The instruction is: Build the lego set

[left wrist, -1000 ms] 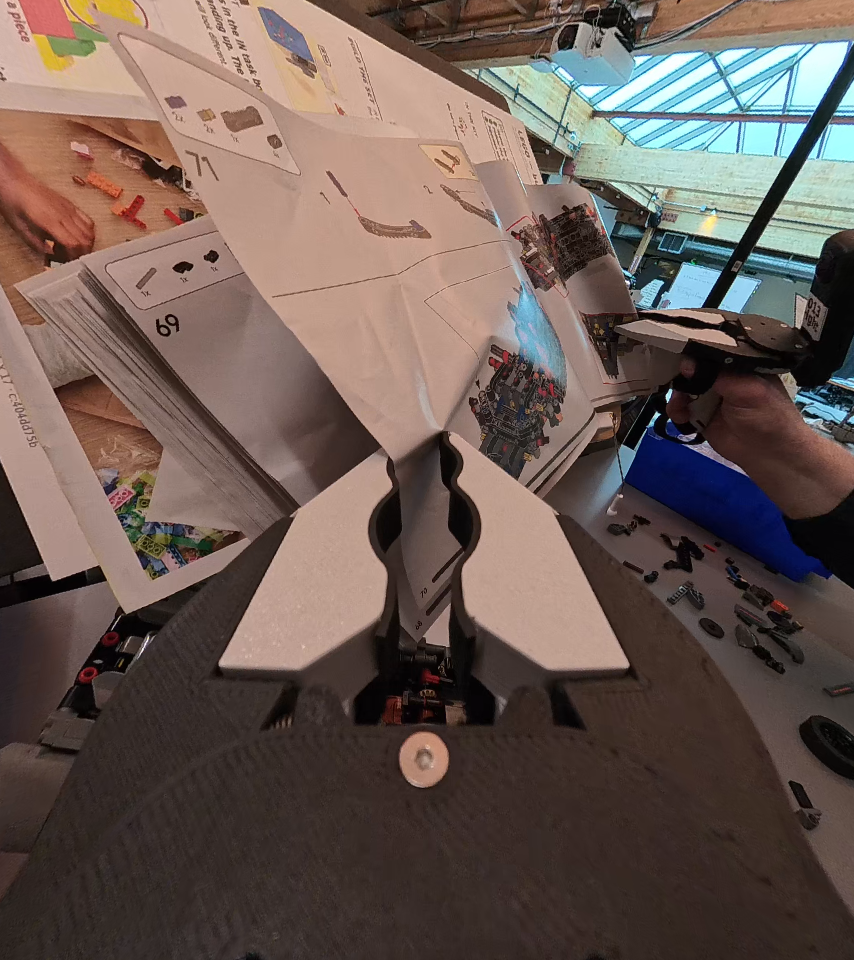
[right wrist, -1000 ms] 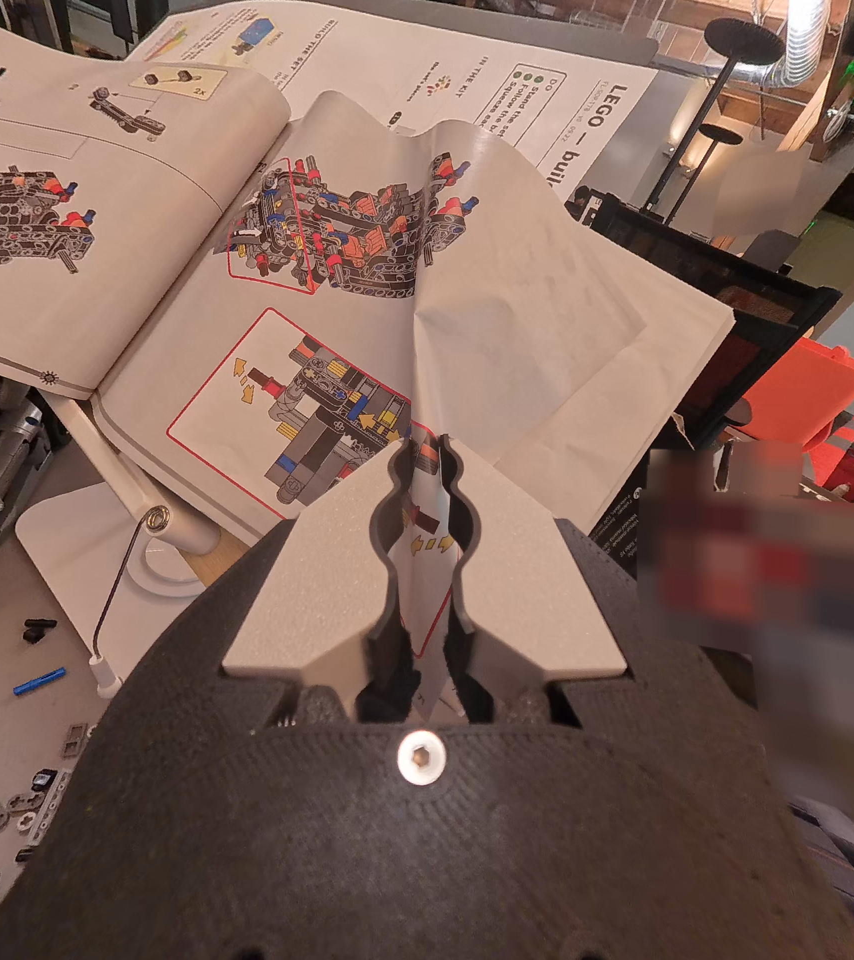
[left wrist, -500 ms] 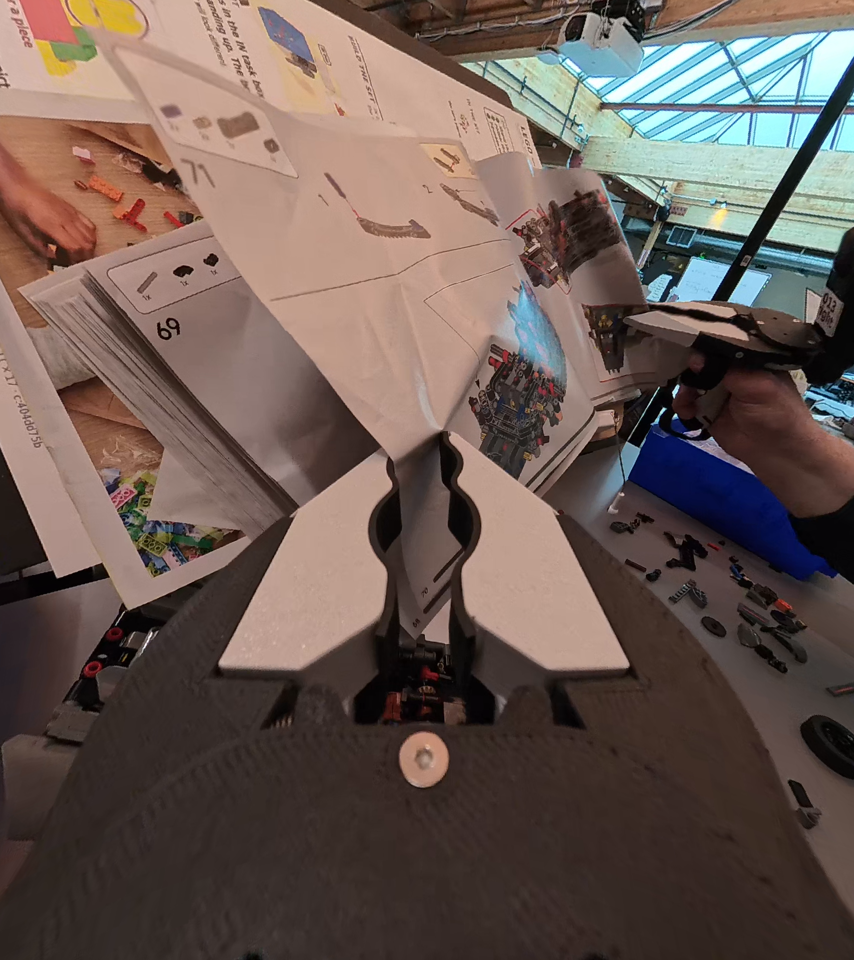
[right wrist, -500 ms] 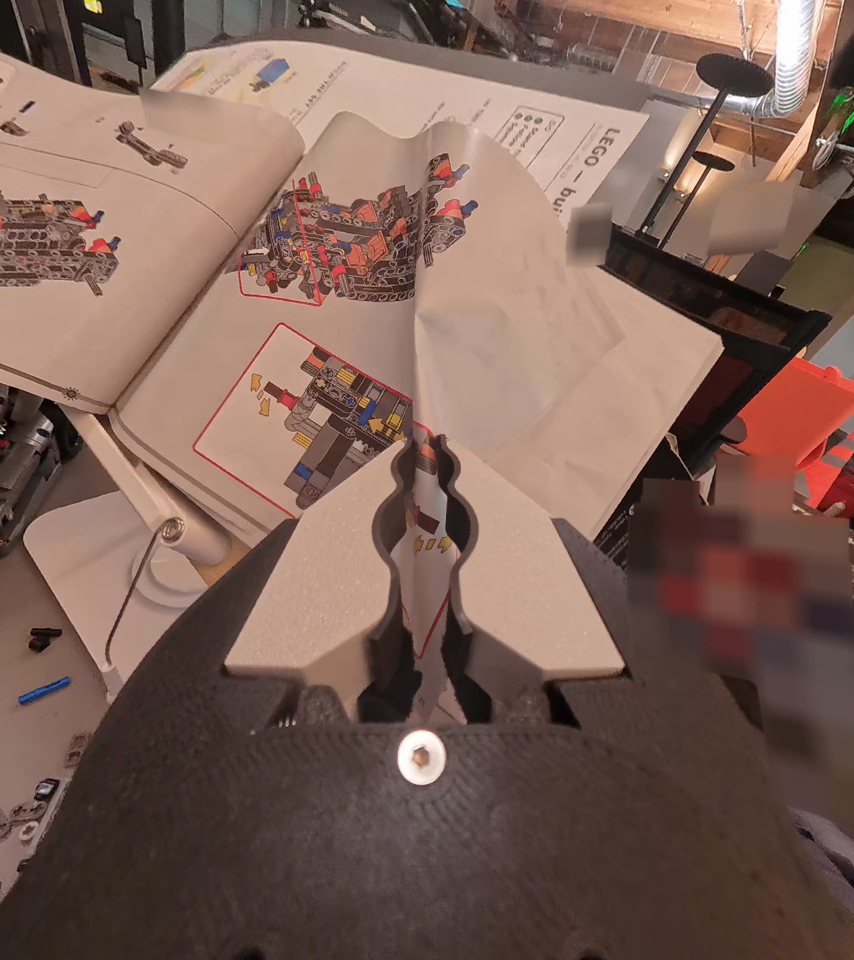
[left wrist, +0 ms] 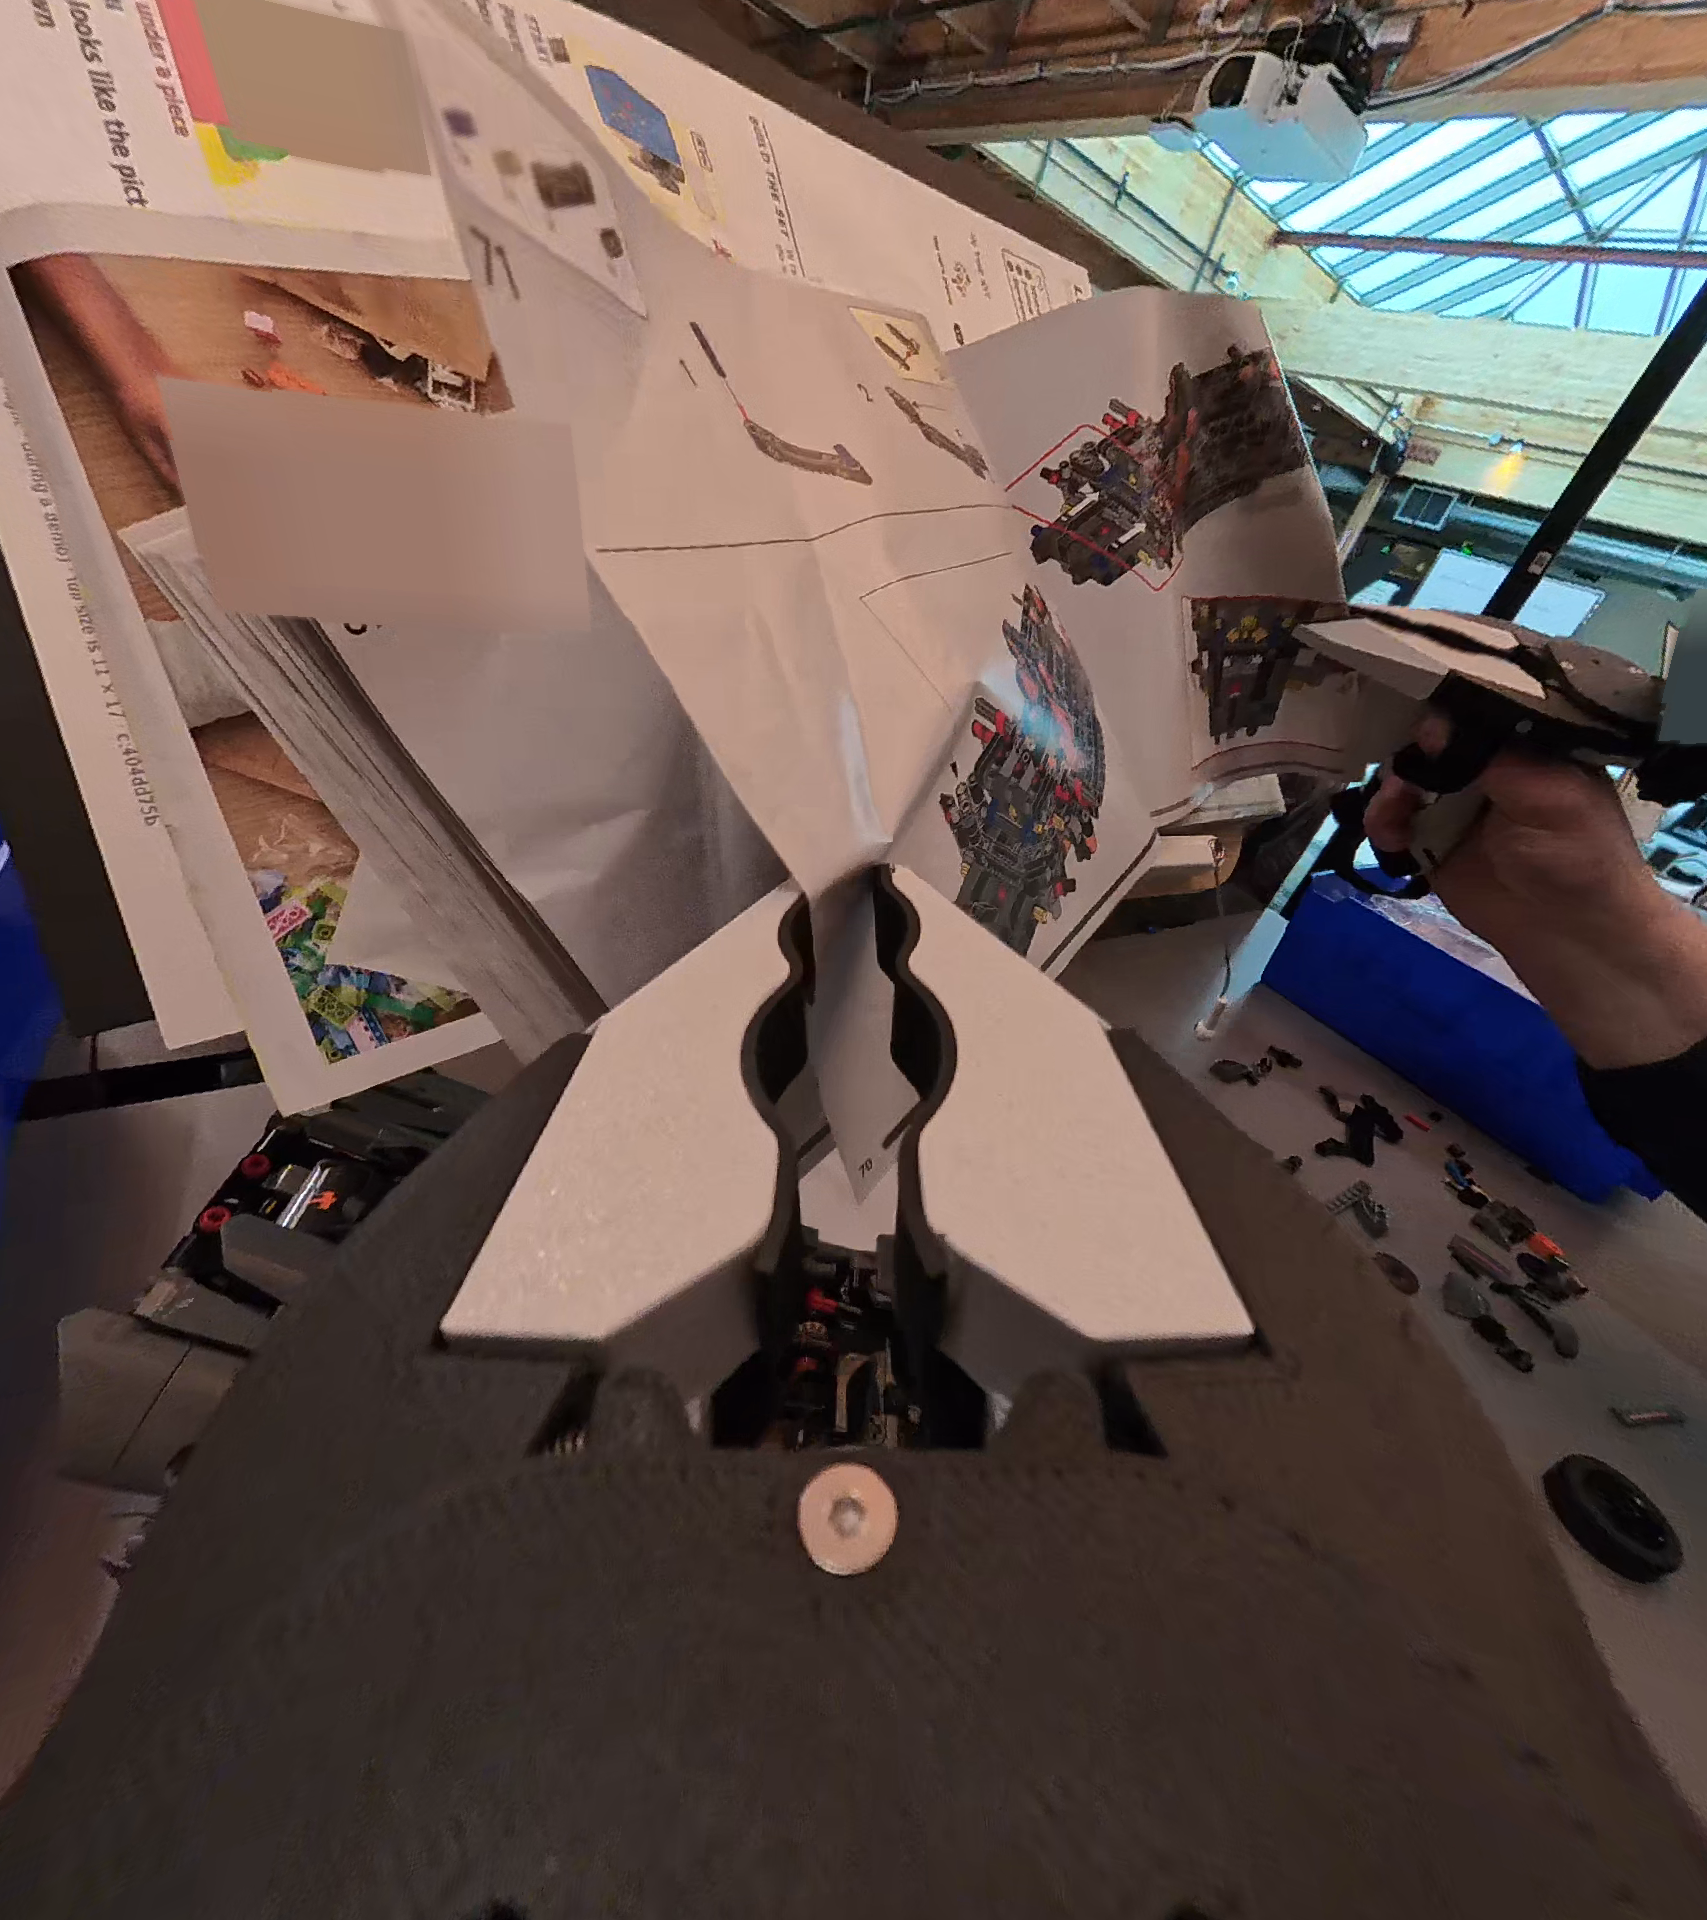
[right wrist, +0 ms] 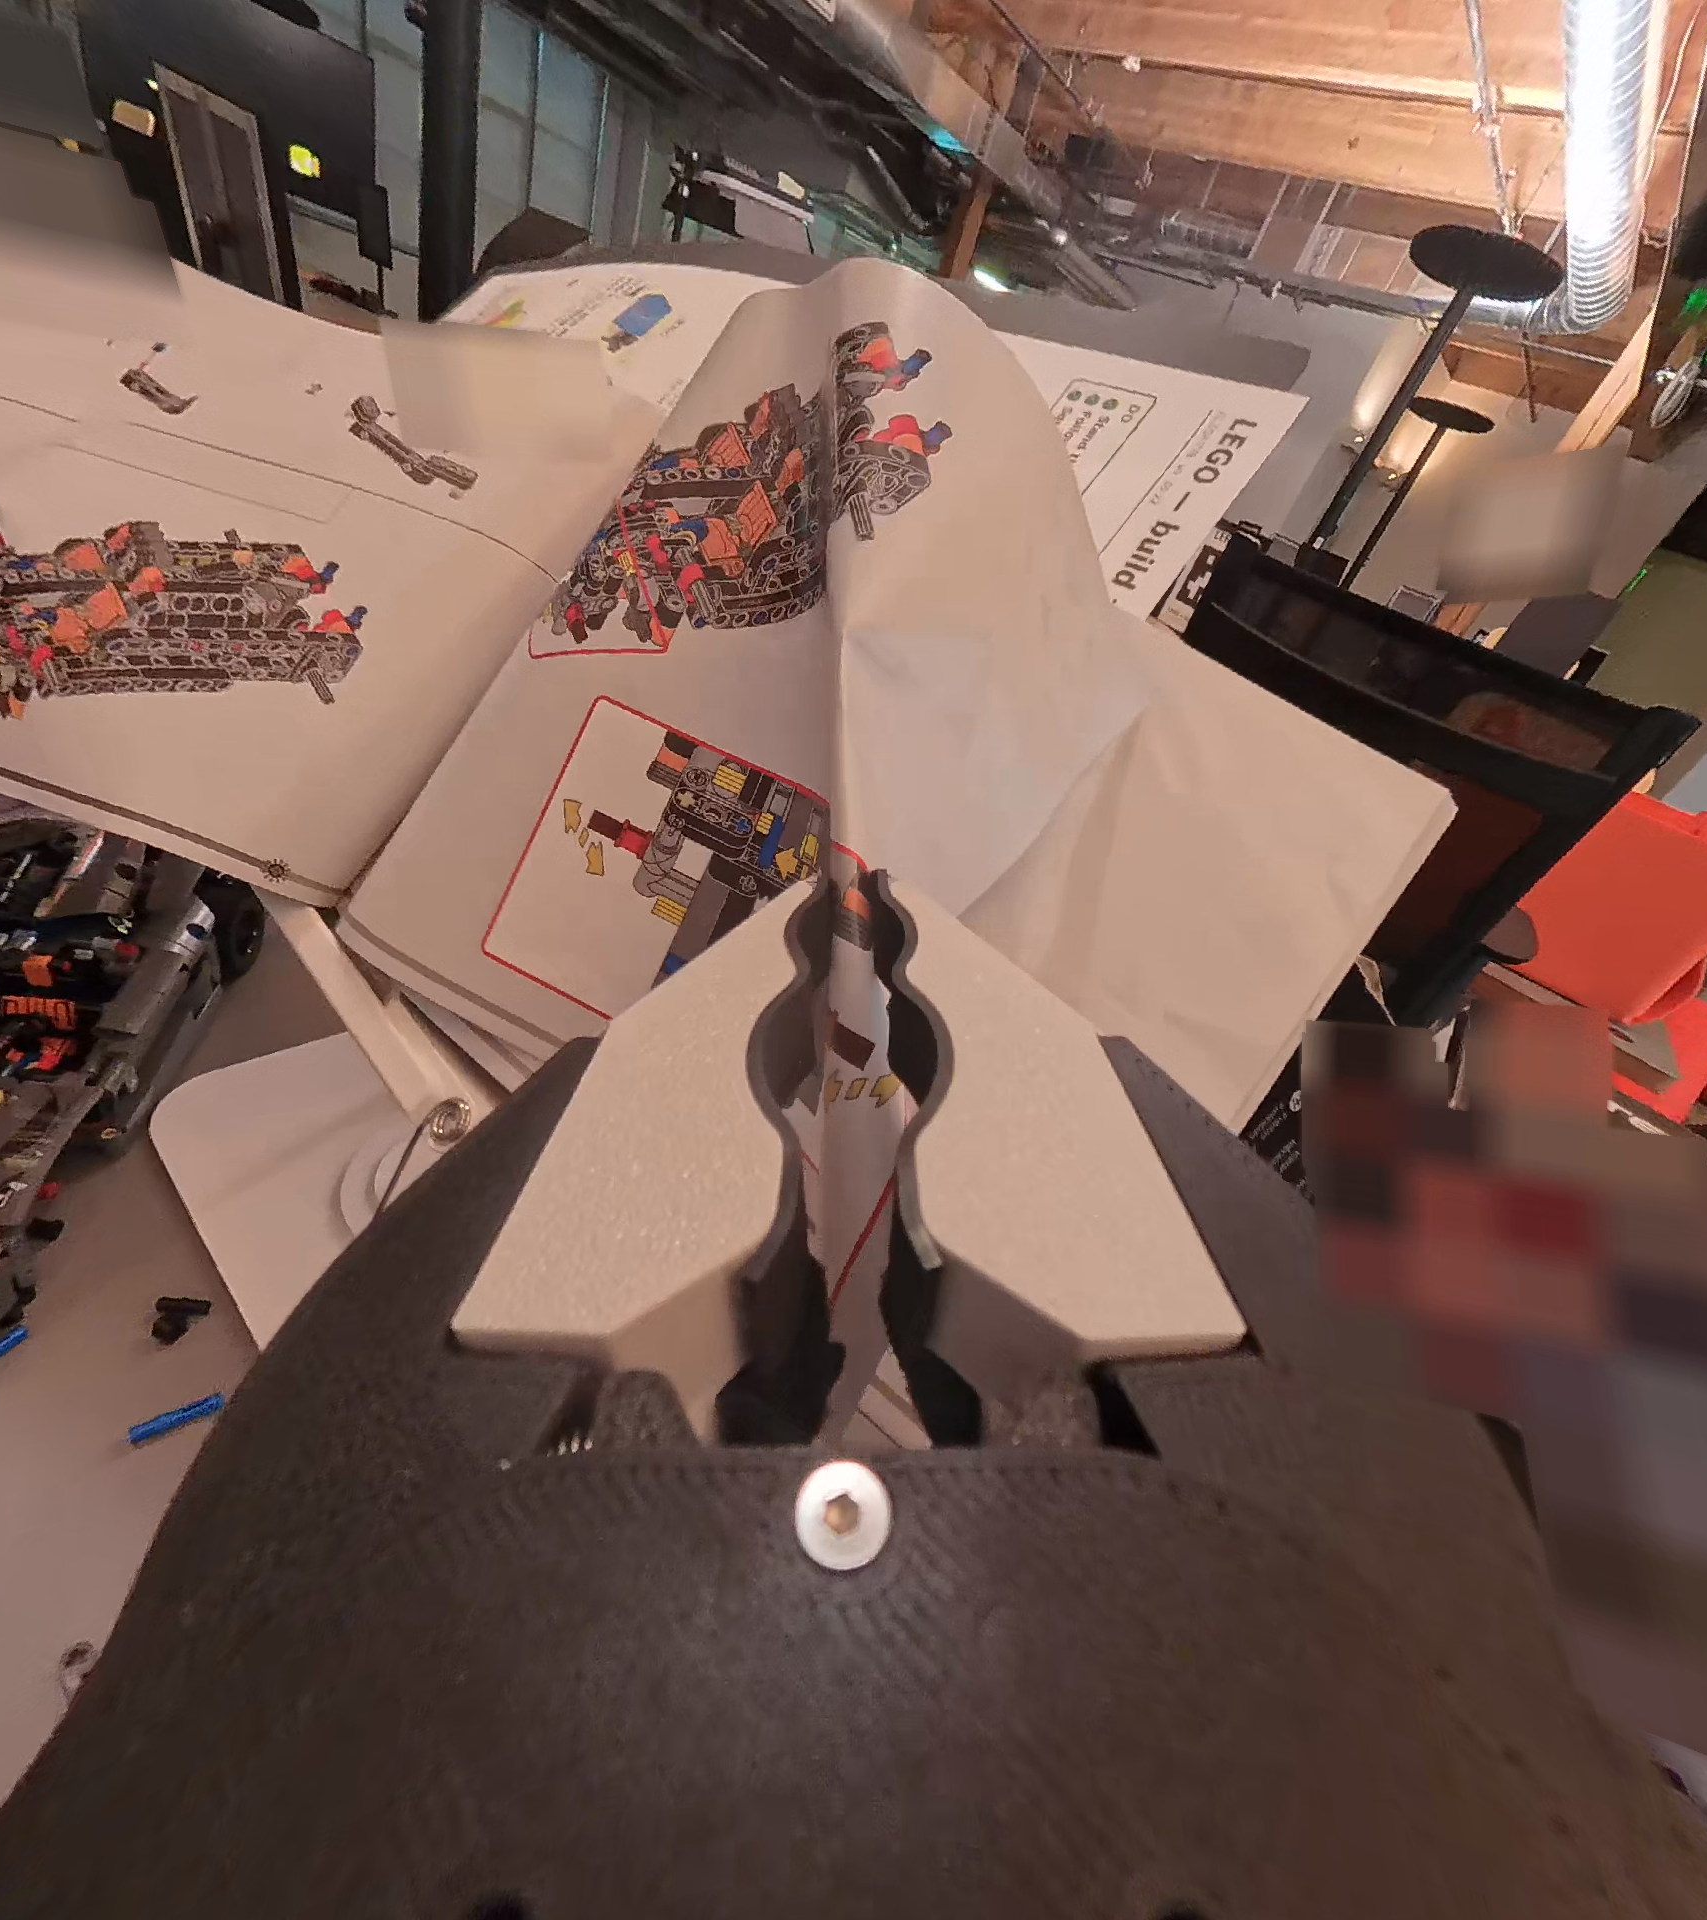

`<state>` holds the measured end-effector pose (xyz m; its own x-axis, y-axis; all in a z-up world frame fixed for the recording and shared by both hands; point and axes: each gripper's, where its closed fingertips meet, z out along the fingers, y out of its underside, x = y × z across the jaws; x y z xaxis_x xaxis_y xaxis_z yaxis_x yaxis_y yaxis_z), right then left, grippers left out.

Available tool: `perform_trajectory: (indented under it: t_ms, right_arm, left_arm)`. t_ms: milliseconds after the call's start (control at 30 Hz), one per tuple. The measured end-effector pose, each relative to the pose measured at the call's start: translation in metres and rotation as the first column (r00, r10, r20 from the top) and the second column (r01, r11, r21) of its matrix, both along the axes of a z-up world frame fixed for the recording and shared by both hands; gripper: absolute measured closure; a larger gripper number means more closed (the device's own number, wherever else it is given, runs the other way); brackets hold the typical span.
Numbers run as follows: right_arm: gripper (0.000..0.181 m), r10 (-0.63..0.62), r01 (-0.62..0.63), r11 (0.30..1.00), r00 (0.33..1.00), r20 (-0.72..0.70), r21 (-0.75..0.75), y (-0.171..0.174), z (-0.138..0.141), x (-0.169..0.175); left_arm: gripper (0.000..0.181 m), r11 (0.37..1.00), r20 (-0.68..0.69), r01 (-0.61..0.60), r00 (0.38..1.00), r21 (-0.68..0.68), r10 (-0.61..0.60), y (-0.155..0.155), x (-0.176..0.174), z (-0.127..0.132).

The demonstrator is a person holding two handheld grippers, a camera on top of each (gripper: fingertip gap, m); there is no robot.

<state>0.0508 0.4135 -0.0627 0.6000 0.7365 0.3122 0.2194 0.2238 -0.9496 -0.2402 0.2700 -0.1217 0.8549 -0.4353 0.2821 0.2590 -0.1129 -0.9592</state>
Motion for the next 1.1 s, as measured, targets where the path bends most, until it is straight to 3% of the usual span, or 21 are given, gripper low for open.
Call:
perform_trajectory:
  t_ms: [400,1100]
  right_arm:
    - [0.177,0.018,-0.017,1.000,1.000,0.015,-0.022,-0.001,-0.010,-0.009]
    - [0.170,0.094,-0.098,0.994,0.993,-0.079,-0.050,-0.014,0.003,-0.016]
  left_arm:
    - [0.181,1.000,0.055,-0.003,0.998,0.009,0.002,-0.002,-0.010,-0.011]
    - [0.181,1.000,0.065,0.010,0.998,0.021,-0.011,-0.002,-0.005,-0.011]
